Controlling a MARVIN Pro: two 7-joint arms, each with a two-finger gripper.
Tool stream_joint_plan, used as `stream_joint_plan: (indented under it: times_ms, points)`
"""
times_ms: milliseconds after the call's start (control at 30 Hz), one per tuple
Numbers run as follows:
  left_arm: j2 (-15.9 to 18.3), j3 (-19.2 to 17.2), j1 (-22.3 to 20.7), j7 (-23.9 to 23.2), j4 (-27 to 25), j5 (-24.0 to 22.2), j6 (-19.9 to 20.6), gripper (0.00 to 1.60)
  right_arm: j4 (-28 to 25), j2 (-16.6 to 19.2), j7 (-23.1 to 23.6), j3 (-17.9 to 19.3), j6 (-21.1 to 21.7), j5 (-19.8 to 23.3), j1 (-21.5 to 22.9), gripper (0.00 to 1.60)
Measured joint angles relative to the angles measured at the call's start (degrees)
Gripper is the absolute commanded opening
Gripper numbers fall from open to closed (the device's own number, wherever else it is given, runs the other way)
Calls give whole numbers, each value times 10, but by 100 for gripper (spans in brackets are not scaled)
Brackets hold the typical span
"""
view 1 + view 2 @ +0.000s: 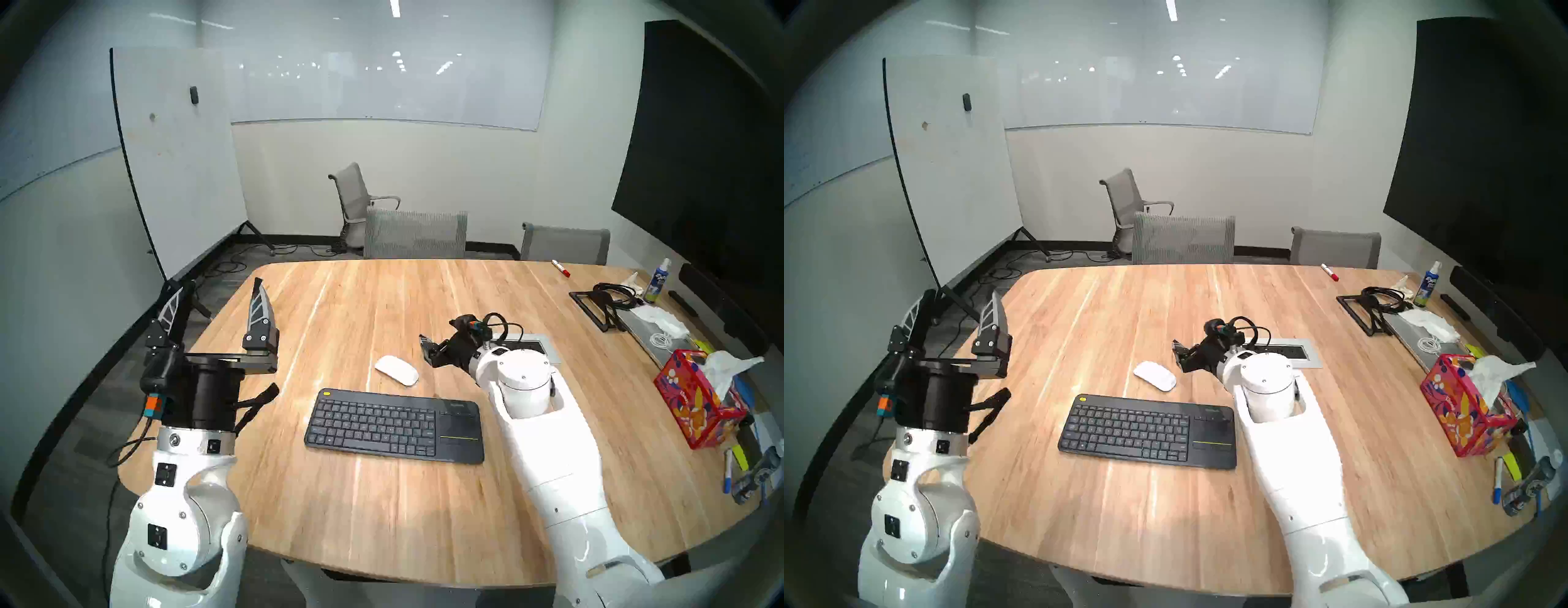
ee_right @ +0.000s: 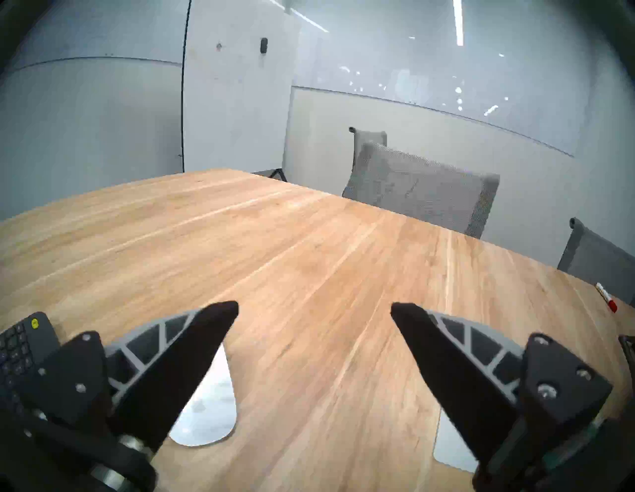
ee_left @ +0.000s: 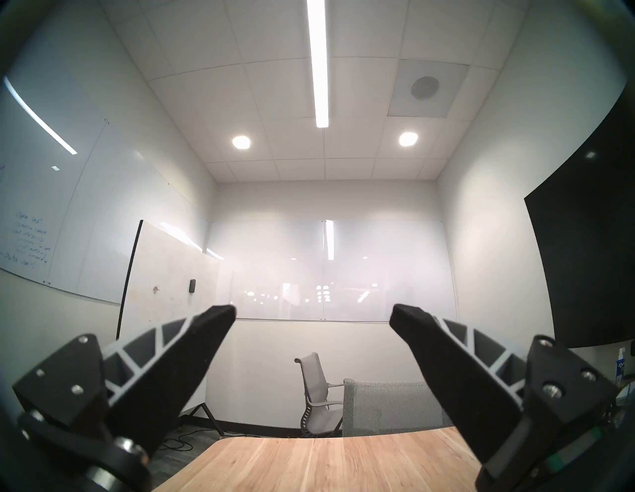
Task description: Put the mouse beside the keyboard
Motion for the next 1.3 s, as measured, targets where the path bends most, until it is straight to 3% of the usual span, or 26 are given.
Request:
stream_joint_plan:
  times_ms: [333, 600, 933, 1300]
  points:
    - [0, 0, 0, 0, 0, 0, 0, 160, 4, 11, 50, -19, 52, 1, 26, 160]
    - [0, 0, 0, 0, 0, 0, 0, 160, 51, 14, 67, -35, 68, -2, 49, 160]
    - [0, 0, 0, 0, 0, 0, 0, 160, 98, 5, 73, -58, 64, -5, 68, 160]
    - [0, 0, 0, 0, 0, 0, 0, 160, 111, 0, 88, -81, 63, -11, 83, 160]
